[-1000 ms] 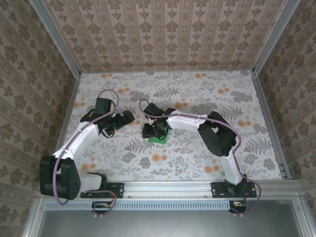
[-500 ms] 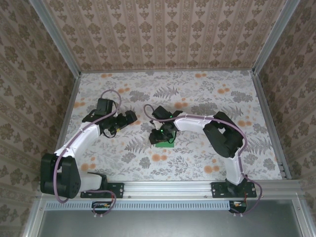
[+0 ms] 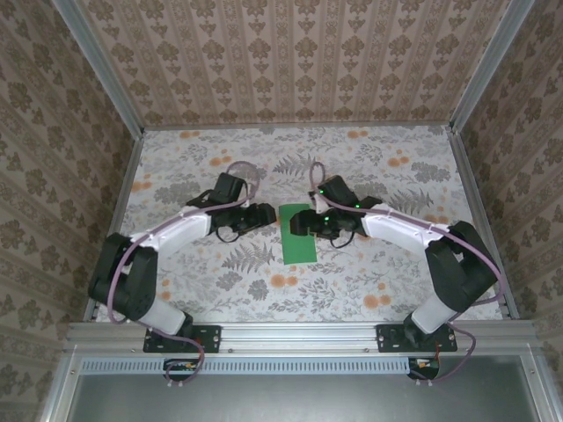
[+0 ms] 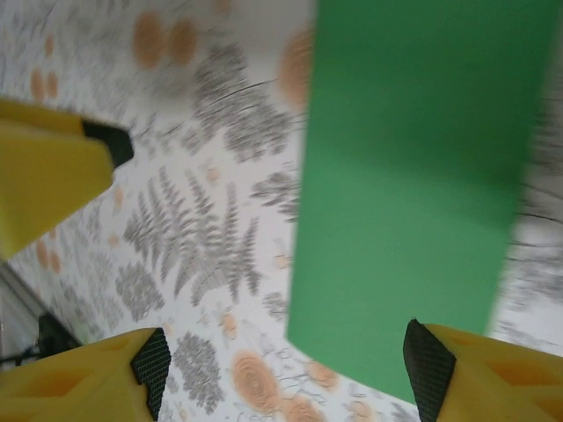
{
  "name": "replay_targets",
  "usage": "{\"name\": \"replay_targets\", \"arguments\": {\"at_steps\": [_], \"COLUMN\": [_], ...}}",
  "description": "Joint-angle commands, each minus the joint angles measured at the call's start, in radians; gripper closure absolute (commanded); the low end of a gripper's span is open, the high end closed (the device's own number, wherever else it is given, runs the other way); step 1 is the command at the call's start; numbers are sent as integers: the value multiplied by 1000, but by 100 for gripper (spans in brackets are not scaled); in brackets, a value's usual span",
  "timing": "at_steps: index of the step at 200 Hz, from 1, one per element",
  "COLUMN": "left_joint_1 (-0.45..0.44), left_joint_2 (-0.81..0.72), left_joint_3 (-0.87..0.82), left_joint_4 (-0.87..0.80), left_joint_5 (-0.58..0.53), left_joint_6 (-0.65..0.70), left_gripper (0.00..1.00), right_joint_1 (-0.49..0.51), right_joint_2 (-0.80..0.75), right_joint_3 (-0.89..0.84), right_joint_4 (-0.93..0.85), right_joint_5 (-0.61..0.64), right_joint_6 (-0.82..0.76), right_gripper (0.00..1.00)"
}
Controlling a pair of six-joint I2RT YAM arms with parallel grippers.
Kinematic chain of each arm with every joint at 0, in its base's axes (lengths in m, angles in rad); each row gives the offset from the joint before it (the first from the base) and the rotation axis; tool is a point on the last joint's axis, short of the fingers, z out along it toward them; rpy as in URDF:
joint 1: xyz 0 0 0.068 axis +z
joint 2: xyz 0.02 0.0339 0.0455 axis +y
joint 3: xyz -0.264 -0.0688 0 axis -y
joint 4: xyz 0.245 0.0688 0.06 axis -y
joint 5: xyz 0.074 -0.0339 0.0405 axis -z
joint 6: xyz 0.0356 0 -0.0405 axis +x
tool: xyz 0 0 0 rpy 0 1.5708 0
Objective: Fold a paper plane with a square sheet of paper (pick it up from the middle)
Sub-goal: Third fold the triangle at the center of the table.
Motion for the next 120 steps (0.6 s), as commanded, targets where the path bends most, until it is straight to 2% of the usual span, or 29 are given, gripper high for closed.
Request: {"name": "replay_targets", "arguments": {"at_steps": [1,25,49,82,120], "left_joint_1": [-57,-111,-128,-150,-166], "left_joint_2": [93,198,262,317,368], "left_joint_3": [71,146,189,236,237], "left_joint_4": [86,59,17,-114,-114], "left_joint_5": [45,8,-35,-184,-194], "left_joint_6": [-36,-40,-27,16,5], "left_gripper": [44,58,70,80,88], "right_joint_1": [-55,-89,-102,-108,-108], "right_joint_2": [-25,-32,-32,-33,-24], "right_joint_3": [-88,-141,-165,-179,-179], "right_joint_4": [72,109,109,101,84], "right_joint_5": [-40,-69,-69,-63,-63], "right_joint_6": [95,133,142,140,133], "right_gripper": [23,21,21,21,23]}}
